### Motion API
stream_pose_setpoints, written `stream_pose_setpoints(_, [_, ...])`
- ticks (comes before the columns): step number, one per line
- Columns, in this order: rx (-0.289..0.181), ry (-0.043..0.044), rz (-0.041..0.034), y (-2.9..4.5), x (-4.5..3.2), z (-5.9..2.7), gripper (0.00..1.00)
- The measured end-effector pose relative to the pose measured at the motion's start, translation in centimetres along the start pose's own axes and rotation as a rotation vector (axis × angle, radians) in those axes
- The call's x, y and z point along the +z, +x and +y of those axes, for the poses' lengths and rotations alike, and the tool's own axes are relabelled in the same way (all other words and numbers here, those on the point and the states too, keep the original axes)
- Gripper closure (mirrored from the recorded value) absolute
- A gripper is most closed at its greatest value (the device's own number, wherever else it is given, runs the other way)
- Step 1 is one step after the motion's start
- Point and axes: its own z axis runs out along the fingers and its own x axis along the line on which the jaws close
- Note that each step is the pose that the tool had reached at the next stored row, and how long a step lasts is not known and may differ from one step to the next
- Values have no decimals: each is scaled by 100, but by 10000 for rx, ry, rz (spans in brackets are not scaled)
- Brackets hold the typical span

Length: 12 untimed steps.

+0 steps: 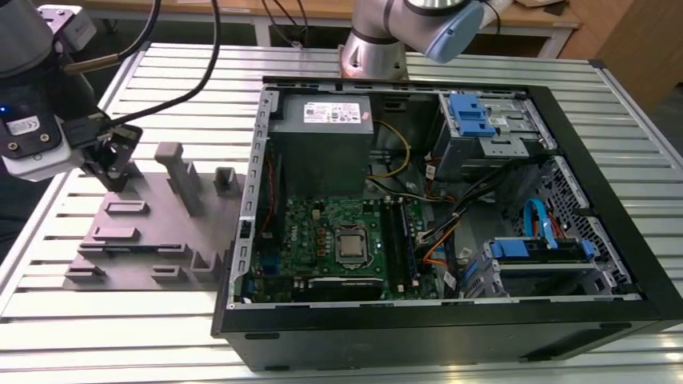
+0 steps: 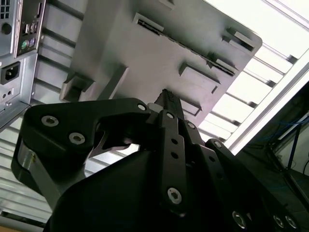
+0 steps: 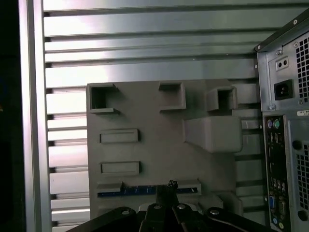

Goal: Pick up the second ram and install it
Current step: 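Reach for the second ram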

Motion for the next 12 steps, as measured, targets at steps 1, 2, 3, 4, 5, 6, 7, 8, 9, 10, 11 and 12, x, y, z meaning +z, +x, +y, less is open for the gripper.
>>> stream_pose_setpoints(1, [0, 0, 0, 1, 13, -11, 89])
stream_pose_setpoints(2, [0, 0, 1, 2, 25, -23, 89])
stream_pose_setpoints(3, [0, 0, 0, 2, 37, -35, 89])
stream_pose_setpoints(4, [0, 0, 0, 3, 49, -48, 89])
stream_pose_setpoints(5, [0, 0, 0, 3, 62, -63, 89])
stream_pose_setpoints(6, [0, -1, -1, 4, 76, -78, 89])
stream_pose_setpoints(7, [1, 0, 0, 5, 89, -93, 89])
stream_pose_setpoints(8, [1, 1, 0, 6, 102, -109, 89])
stream_pose_setpoints(9, [1, -1, -1, 6, 116, -124, 89])
stream_pose_setpoints(10, [0, 0, 0, 6, 128, -139, 89])
stream_pose_setpoints(11, [0, 1, 1, 6, 141, -153, 89])
stream_pose_setpoints(12, [0, 0, 0, 7, 155, -169, 89])
